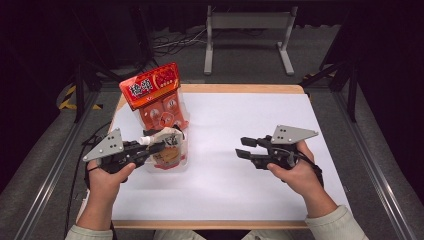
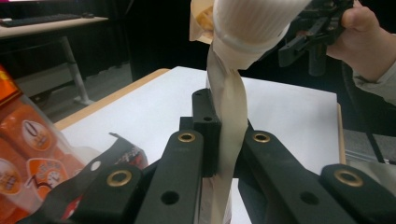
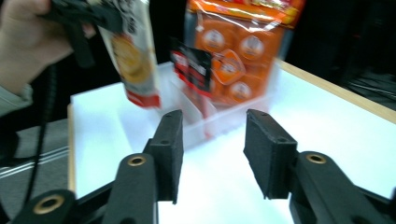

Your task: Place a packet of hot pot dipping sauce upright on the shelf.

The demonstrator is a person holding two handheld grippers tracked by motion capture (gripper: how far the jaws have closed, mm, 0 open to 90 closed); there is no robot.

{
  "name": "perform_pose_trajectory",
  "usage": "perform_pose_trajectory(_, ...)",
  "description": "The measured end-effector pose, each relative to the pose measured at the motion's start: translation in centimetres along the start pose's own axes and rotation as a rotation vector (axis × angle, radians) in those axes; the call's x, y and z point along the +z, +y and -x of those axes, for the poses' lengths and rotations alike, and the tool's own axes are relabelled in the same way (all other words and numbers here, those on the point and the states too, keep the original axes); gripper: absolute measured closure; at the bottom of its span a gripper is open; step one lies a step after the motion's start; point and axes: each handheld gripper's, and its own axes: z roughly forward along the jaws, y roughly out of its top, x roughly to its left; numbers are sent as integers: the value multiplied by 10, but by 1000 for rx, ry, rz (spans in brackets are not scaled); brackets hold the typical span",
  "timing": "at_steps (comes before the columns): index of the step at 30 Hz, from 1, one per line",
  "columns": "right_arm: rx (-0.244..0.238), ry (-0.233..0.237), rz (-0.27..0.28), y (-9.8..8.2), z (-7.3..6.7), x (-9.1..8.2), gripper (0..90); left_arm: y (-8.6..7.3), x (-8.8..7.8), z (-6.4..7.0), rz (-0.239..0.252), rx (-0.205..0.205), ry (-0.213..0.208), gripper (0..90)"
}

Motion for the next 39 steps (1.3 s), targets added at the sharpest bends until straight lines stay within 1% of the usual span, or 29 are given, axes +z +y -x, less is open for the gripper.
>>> perform_pose_trajectory(1, 13, -31, -18, -4, 3, -8, 535, -1, -2, -2, 3, 3, 9, 881)
perform_pose_trajectory(2, 13, -31, -18, -4, 3, -8, 535, -1, -2, -2, 3, 3, 9, 882)
perform_pose_trajectory(3, 23, -47, -17, -6, 5, -12, 526, -1, -2, -3, -2, 3, 14, 882)
perform_pose_trajectory(4, 19, -70, -28, -6, 8, -16, 513, -1, -3, -4, -5, 7, 17, 882)
perform_pose_trajectory(5, 11, -88, -29, -6, 9, -18, 508, -2, -2, -5, -5, 5, 25, 881)
perform_pose_trajectory(6, 14, -108, -23, -7, 11, -21, 504, -2, -2, -5, -2, 6, 26, 881)
perform_pose_trajectory(7, 19, -114, -23, -7, 12, -23, 503, -3, -3, -6, -2, 7, 29, 882)
perform_pose_trajectory(12, 26, -131, -26, -11, 16, -29, 501, -4, -7, -11, 5, 7, 45, 882)
perform_pose_trajectory(13, 29, -131, -25, -11, 17, -30, 501, -5, -8, -11, 14, 3, 50, 882)
perform_pose_trajectory(14, 33, -134, -23, -12, 19, -32, 503, -5, -9, -12, 10, 6, 51, 882)
perform_pose_trajectory(17, 44, -138, -14, -13, 22, -37, 506, -5, -11, -15, 27, 1, 63, 882)
perform_pose_trajectory(21, 55, -157, -4, -14, 25, -44, 507, -5, -10, -18, 41, -6, 76, 882)
perform_pose_trajectory(26, 69, -172, 8, -16, 28, -54, 508, -4, -9, -23, 36, -8, 79, 882)
perform_pose_trajectory(27, 73, -175, 9, -17, 29, -55, 508, -4, -8, -24, 45, -7, 83, 882)
perform_pose_trajectory(31, 84, -179, 16, -18, 30, -59, 509, -4, -6, -28, 41, -2, 87, 882)
perform_pose_trajectory(35, 89, -183, 18, -19, 31, -61, 509, -7, -4, -30, 33, -1, 89, 882)
perform_pose_trajectory(36, 88, -183, 19, -19, 31, -62, 509, -8, -4, -31, 26, -3, 84, 882)
perform_pose_trajectory(39, 91, -184, 20, -19, 31, -62, 509, -13, -1, -33, 26, -12, 78, 881)
